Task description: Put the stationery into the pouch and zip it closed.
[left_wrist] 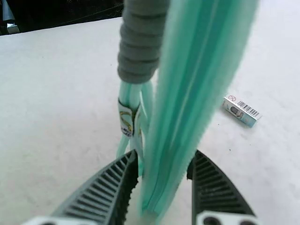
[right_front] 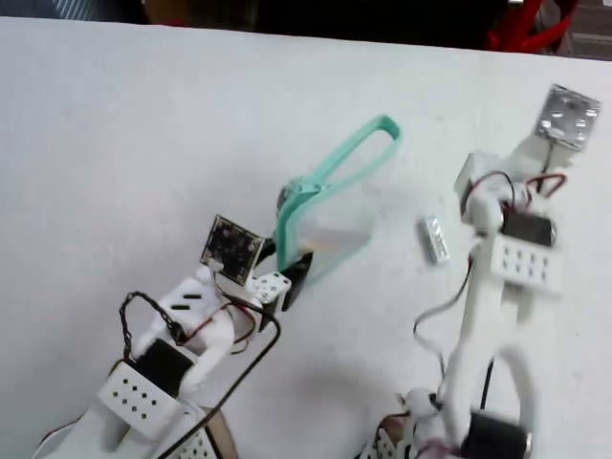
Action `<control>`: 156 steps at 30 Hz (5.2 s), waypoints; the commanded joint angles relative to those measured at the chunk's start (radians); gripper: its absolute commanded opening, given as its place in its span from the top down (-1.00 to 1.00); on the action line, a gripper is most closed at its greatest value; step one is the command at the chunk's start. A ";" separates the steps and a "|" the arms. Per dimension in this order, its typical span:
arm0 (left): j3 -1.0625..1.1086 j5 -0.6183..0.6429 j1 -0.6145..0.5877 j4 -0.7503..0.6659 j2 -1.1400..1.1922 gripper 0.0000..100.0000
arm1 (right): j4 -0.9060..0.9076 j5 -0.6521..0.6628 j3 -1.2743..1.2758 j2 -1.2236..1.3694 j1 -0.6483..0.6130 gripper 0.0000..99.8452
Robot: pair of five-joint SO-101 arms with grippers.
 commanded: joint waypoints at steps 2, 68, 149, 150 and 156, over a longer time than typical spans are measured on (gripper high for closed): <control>-0.003 -0.008 0.001 -0.025 -0.005 0.65 | 0.007 0.052 -0.133 0.254 0.015 0.60; -0.003 -0.008 0.001 -0.025 0.001 0.65 | 0.426 0.298 -0.740 0.906 -0.147 0.95; 0.095 -0.087 -0.047 -0.160 0.001 0.65 | 0.358 1.036 -0.169 0.429 -0.159 0.52; 0.095 -0.087 -0.045 -0.160 0.001 0.65 | 0.341 1.036 -0.160 0.430 -0.157 0.52; 0.095 -0.087 -0.045 -0.160 -0.002 0.65 | 0.248 1.036 -0.092 0.430 -0.163 0.52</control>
